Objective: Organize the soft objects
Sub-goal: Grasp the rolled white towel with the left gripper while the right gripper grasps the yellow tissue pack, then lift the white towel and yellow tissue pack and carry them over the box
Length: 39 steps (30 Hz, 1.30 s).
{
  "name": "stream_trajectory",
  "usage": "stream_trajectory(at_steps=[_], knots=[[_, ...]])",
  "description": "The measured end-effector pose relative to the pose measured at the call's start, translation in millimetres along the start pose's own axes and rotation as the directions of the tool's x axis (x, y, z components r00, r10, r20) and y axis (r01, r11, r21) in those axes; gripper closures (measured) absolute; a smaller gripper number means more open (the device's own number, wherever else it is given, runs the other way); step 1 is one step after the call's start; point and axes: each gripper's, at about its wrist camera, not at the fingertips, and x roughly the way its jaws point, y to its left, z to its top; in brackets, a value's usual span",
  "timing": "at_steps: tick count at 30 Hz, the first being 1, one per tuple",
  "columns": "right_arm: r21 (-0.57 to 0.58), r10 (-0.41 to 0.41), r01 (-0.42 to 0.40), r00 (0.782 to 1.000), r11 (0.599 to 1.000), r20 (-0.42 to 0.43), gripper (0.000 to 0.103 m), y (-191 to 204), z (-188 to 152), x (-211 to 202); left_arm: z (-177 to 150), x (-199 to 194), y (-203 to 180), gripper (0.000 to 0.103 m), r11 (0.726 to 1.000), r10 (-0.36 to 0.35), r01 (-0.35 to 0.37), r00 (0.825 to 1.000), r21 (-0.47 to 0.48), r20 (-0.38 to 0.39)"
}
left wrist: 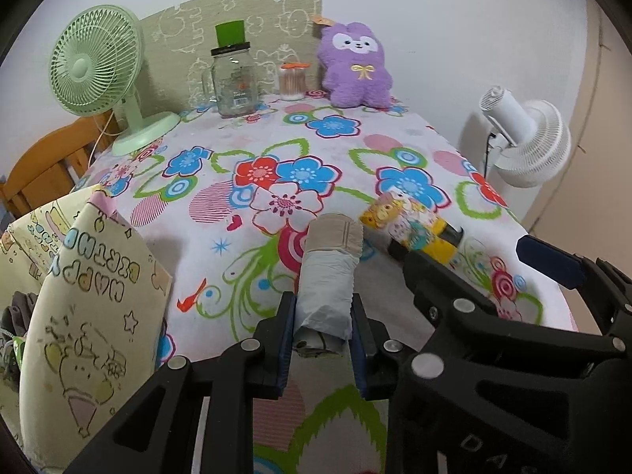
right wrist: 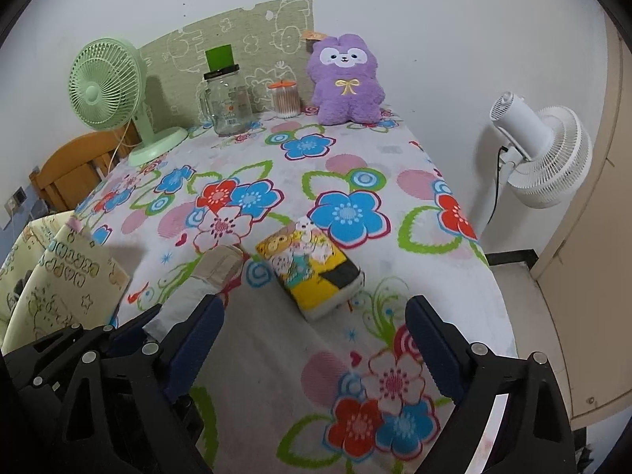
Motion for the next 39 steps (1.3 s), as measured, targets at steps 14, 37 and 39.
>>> stream_trajectory(at_steps=[14,37,39], knots=[[0.021,0.022,-0.021,0.997,1.0,-0.073,0.023,-10,13,46,11,26,1,0.079,0.999,0.027,-0.028,0.999,-0.027,-0.035],[0.025,0.03,-0.028,0.995,0.999,-0.098,0.05,-5,3,34,5,18,-5,0.079,1.0,0.012,-0.012,0.999,0.022,-0.031],[0.028,0.024,-0.022,0.996,0.999,-0.089,0.05,-4,1,28,4,14,-5,0.079,1.0,0.01,-0.009,1.0,0.026,-0.023]])
